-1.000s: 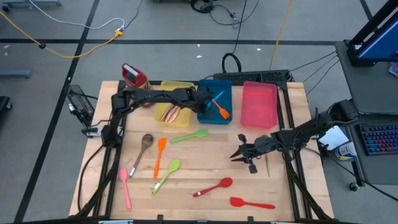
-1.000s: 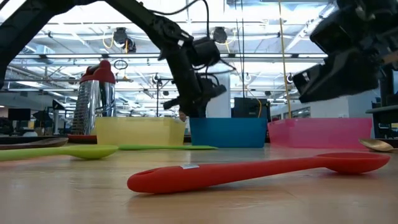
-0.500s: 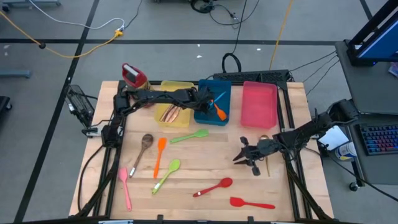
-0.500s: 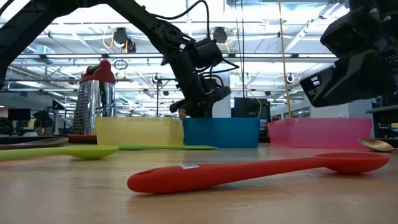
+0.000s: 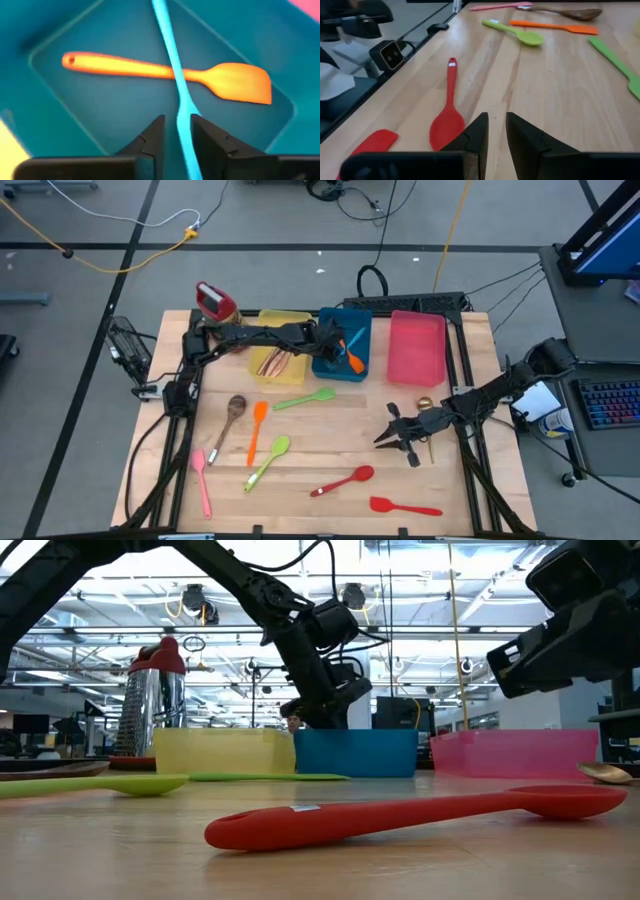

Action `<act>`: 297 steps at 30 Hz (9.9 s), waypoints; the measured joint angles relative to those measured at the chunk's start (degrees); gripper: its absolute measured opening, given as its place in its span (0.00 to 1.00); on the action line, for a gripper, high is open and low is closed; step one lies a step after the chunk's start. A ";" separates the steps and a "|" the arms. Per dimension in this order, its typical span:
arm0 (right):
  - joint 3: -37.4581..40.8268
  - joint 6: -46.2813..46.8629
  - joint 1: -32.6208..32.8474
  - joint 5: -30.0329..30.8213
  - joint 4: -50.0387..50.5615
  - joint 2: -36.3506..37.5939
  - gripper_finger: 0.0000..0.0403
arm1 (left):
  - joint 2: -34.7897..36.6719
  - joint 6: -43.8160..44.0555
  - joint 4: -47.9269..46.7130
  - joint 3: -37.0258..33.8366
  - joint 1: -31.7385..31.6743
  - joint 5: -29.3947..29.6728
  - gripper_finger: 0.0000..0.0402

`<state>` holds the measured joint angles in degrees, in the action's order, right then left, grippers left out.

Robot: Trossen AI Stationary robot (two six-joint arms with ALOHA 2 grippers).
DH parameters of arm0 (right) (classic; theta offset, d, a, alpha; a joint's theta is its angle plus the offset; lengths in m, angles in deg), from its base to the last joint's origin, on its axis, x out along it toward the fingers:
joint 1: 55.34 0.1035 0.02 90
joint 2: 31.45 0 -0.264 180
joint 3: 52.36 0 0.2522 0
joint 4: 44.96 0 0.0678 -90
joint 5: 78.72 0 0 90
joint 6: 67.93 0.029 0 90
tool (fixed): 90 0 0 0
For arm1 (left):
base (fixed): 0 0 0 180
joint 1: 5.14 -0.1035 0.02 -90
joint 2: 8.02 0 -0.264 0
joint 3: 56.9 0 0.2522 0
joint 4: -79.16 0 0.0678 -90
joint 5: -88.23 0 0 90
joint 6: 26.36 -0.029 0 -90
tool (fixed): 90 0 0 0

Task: Pick & Place Kitchen Items
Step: Put the red spatula into the blue bin

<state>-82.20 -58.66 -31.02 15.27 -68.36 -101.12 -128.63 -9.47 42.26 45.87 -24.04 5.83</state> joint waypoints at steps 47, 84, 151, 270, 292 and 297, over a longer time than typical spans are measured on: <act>-39.93 82.59 30.37 -22.05 65.11 -17.76 0.02 | 6.38 -22.53 21.20 -0.29 31.95 -10.37 0.24; -40.92 87.52 36.19 -19.00 67.95 -26.82 0.00 | -13.38 -14.09 51.22 -0.28 41.45 -10.24 0.54; -38.40 87.52 36.17 -16.01 65.72 -26.80 0.00 | -24.90 -46.19 42.92 11.97 45.29 3.35 0.54; -33.03 81.67 31.92 -14.63 52.24 -26.64 0.00 | -21.77 -55.14 22.65 14.98 39.25 -2.13 0.50; -32.99 79.60 31.55 -14.57 51.95 -26.71 0.00 | -21.81 -52.37 21.87 14.93 31.85 -11.20 0.56; -33.00 79.56 31.53 -14.45 51.93 -26.71 0.00 | -21.83 -52.45 23.07 14.86 31.26 -9.22 0.56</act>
<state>-115.20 20.90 0.51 0.82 -16.43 -127.83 -150.46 -61.91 65.33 60.73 7.22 -3.38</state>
